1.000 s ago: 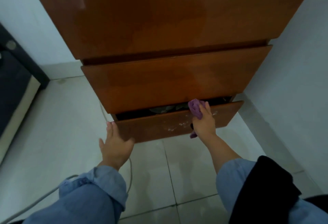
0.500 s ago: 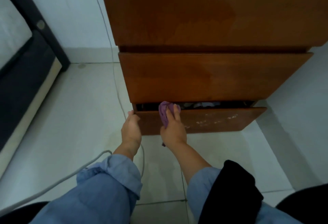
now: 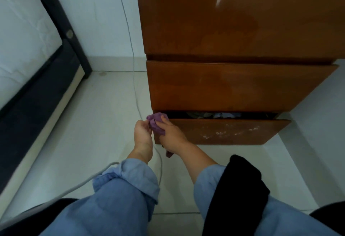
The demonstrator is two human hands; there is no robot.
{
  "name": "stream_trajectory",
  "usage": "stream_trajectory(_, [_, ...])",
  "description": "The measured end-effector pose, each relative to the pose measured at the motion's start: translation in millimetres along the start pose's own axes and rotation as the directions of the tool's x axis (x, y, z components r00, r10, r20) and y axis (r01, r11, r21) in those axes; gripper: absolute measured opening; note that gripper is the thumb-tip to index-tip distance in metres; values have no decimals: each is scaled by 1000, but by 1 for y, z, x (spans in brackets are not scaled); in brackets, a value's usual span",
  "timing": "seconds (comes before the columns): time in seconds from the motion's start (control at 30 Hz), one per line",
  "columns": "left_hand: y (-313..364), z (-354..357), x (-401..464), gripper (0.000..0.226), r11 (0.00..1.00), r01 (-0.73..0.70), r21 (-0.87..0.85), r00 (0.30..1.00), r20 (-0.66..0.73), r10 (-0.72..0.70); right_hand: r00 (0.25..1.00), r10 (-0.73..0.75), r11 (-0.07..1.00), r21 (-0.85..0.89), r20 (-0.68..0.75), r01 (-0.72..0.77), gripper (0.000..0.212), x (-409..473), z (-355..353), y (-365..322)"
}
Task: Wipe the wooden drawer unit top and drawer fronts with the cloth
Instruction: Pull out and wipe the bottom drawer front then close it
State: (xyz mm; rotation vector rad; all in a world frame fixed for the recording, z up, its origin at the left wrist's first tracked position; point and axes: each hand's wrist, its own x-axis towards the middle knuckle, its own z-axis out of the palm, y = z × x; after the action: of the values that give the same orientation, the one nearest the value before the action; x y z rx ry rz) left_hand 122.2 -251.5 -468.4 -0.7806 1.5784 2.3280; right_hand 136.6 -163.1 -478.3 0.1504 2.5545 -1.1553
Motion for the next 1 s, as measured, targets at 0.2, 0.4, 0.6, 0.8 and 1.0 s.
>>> stream_trajectory(0.2, [-6,13,-26,42,990,106,94,990,89,-114,932,362,722,630,8,-286,34,-47,-29,53])
stream_trajectory(0.4, [-13,37,-32,49,985,138,104,985,92,-148,686,727,168,963,22,-209,49,-83,-111,159])
stream_trajectory(0.6, [-13,52,-3,57,977,213,14,977,16,-213,809,573,72,991,-135,115,58,-83,-193,198])
stream_trajectory(0.8, [-27,74,23,55,974,151,-171,989,23,-149,947,212,153,966,-240,210,25,-36,-216,266])
stream_trajectory(1.0, [-38,82,40,50,958,69,-278,994,-66,-91,944,177,335,919,-279,208,39,-10,-229,269])
